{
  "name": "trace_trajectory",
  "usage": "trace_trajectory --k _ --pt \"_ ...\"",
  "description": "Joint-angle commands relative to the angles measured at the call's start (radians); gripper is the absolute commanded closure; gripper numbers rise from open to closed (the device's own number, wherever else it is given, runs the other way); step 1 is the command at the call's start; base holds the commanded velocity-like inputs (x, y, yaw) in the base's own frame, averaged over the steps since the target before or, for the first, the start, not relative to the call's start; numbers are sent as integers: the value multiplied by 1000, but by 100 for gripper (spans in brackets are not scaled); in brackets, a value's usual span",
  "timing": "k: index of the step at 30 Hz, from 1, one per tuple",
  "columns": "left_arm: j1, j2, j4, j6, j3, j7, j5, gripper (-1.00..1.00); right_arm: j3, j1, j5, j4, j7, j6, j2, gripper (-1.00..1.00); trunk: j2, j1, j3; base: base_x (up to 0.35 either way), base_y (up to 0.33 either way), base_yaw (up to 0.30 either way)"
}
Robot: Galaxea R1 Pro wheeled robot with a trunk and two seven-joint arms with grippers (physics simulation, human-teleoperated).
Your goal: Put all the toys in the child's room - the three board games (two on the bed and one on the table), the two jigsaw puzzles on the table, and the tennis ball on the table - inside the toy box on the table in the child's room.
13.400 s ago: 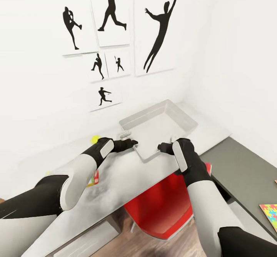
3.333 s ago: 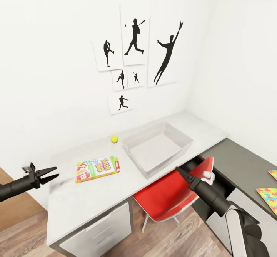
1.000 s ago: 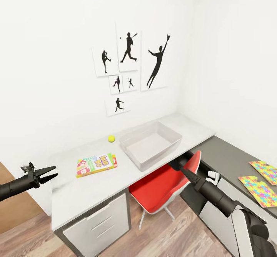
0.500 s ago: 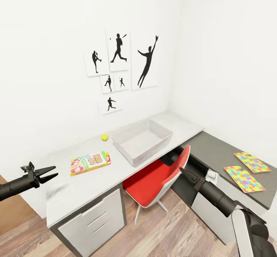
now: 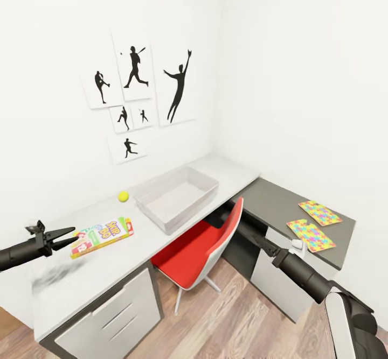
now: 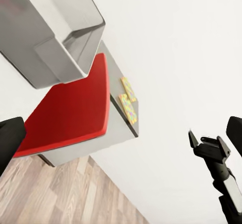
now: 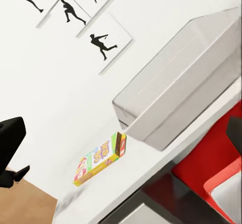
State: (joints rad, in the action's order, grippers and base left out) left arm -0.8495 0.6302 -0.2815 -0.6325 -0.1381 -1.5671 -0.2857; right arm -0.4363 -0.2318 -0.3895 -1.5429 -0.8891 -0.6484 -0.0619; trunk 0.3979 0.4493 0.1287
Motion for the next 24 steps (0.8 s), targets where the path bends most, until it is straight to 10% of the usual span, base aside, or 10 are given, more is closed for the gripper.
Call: trace_trajectory --k 1,24 --pt "0 4 -1 -14 2 -4 -2 -100 -2 -1 -3 0 -2 -7 -1 -100 2 1 2 0 0 -280" --pt "0 25 -5 -62 11 -4 -2 -100 -2 -1 -3 1 -1 -7 -1 -100 2 1 2 -31 0 -122"
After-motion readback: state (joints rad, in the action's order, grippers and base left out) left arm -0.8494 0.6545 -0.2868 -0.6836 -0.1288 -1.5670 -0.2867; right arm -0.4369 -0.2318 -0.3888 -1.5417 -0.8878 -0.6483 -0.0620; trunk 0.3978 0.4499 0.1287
